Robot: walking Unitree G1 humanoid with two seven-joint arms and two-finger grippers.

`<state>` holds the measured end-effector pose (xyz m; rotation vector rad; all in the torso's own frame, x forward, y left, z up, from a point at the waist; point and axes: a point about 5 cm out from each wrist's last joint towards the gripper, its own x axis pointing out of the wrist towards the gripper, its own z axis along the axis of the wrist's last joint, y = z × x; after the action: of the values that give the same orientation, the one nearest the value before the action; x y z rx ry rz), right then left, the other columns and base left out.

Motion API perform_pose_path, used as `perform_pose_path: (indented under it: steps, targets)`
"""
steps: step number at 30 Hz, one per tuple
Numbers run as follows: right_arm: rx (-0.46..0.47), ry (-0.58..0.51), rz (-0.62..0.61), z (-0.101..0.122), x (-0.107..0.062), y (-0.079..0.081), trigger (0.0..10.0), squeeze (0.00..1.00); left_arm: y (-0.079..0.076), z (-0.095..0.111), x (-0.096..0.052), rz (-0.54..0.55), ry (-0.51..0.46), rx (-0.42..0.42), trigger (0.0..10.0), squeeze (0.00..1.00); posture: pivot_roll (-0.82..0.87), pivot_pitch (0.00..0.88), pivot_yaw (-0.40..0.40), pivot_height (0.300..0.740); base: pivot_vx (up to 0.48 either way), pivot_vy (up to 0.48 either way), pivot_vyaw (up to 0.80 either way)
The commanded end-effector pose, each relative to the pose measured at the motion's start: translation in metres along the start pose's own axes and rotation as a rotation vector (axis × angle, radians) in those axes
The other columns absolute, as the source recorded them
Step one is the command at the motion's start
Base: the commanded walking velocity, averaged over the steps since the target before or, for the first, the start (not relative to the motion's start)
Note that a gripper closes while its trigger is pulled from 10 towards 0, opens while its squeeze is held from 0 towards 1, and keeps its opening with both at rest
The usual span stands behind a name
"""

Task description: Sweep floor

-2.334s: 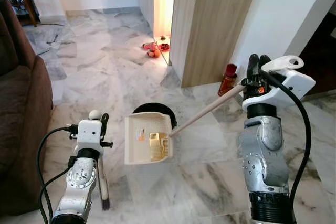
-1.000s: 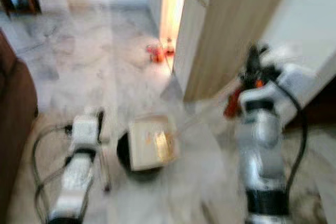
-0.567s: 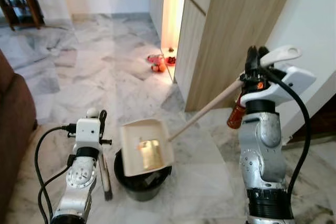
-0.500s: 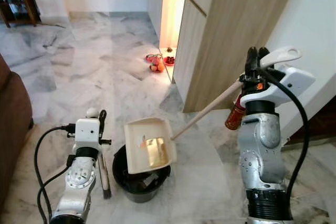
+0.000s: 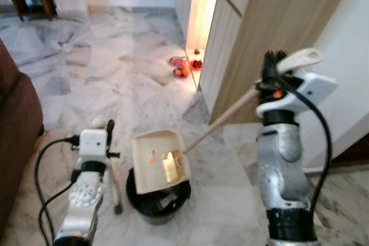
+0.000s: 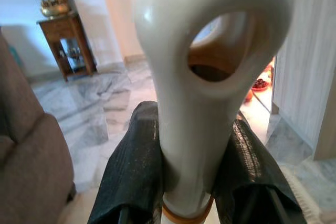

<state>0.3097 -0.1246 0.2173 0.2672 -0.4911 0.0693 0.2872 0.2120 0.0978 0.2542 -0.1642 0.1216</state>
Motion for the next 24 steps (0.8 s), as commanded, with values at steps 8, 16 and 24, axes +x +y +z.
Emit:
perform_pose_path:
  steps: [8, 16, 24]
  targets:
    - [-0.062, -0.131, 0.123, 0.02, -0.004, 0.024, 10.0, 0.0, -0.007, 0.013, 0.004, -0.015, -0.072, -0.002, 10.0, 0.0, 0.06, 0.0, -0.054, 0.74, 0.0, 0.0, 0.0]
    - [-0.121, -0.176, 0.243, 0.022, -0.014, 0.049, 10.0, 0.0, -0.007, 0.013, 0.004, -0.016, -0.073, -0.006, 10.0, 0.0, 0.06, 0.0, -0.055, 0.74, 0.0, 0.0, 0.0]
    - [-0.17, -0.235, 0.392, 0.024, -0.032, 0.08, 10.0, 0.0, -0.007, 0.014, 0.004, -0.017, -0.077, -0.007, 10.0, 0.0, 0.06, 0.0, -0.054, 0.74, 0.0, 0.0, 0.0]
